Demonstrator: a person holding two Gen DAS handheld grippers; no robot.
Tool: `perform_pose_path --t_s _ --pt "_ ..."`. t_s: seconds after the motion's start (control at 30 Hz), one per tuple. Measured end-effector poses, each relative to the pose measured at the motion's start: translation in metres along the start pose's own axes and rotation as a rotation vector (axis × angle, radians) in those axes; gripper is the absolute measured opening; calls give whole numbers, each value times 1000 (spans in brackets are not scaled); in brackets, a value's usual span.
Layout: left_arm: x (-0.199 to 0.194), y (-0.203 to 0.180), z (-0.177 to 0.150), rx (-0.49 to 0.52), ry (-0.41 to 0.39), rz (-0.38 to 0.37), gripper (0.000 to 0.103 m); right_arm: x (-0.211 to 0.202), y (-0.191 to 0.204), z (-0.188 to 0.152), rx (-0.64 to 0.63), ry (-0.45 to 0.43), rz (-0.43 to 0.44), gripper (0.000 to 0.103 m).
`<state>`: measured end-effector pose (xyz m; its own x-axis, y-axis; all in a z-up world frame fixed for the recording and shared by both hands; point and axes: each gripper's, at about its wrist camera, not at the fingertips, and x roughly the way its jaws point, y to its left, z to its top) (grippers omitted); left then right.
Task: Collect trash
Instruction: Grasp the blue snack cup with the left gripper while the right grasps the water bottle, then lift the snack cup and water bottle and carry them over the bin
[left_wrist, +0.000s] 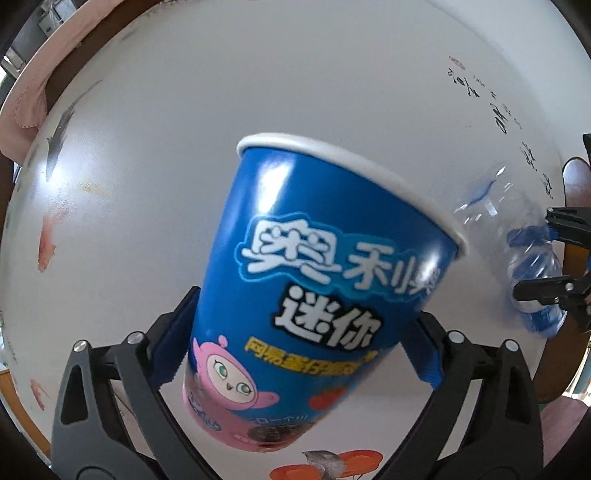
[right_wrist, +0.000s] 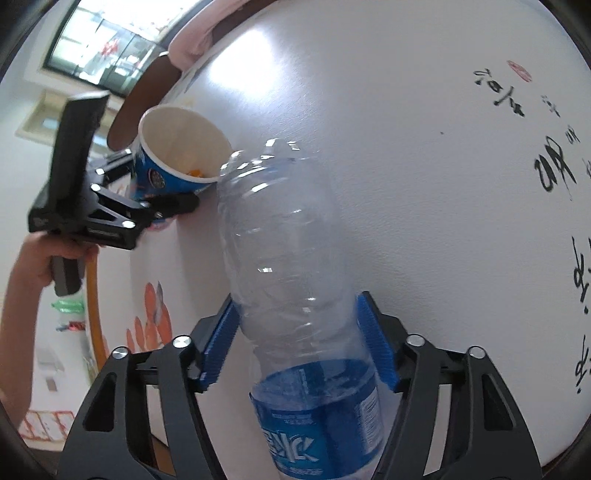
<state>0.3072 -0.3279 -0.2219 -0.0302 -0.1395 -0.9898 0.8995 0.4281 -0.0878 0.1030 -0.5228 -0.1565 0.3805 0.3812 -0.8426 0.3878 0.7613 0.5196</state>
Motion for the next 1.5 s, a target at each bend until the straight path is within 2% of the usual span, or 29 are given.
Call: perform_pose_path --t_s 0.07,0.17,0.33,0.53,0.63,0.8,0.9,0.97,1.03,1.2,1.23,1.27,1.37,1.5 --pt "-6 -1 -4 -45 -27 -57 85 -7 -1 -2 20 -11 29 63" --pt "-18 -8 -16 -63 -70 -39 85 -17 3 -6 12 -24 33 62" --pt "-54 -10 -50 -166 -159 -89 85 -34 20 -11 -31 -39 61 62" --pt "-107 -13 -128 -284 -234 -46 85 -39 66 -15 -133 -25 116 61" --pt "-132 11 -176 -383 -279 -4 85 -33 98 -17 -201 -11 143 60" --pt "-176 29 -277 -574 -363 75 85 -19 174 -26 -323 40 240 60" --pt "-199 30 -343 -692 -400 139 85 -7 234 -41 -435 79 284 60" --pt "-211 31 -386 -772 -422 169 85 7 282 -62 -512 117 321 60" --pt "-221 28 -446 -871 -437 213 85 22 328 -85 -588 165 356 60" --pt "-238 6 -580 -1100 -452 303 85 63 431 -161 -754 293 415 60" --pt "-241 -1 -612 -1151 -453 322 85 75 458 -187 -798 333 432 60" --pt "-241 -4 -630 -1188 -454 333 85 83 478 -205 -828 360 443 60" --pt "-245 -31 -718 -1340 -462 375 85 108 535 -255 -901 439 473 60" --pt "-245 -60 -804 -1499 -464 428 85 142 609 -328 -1004 550 506 60"
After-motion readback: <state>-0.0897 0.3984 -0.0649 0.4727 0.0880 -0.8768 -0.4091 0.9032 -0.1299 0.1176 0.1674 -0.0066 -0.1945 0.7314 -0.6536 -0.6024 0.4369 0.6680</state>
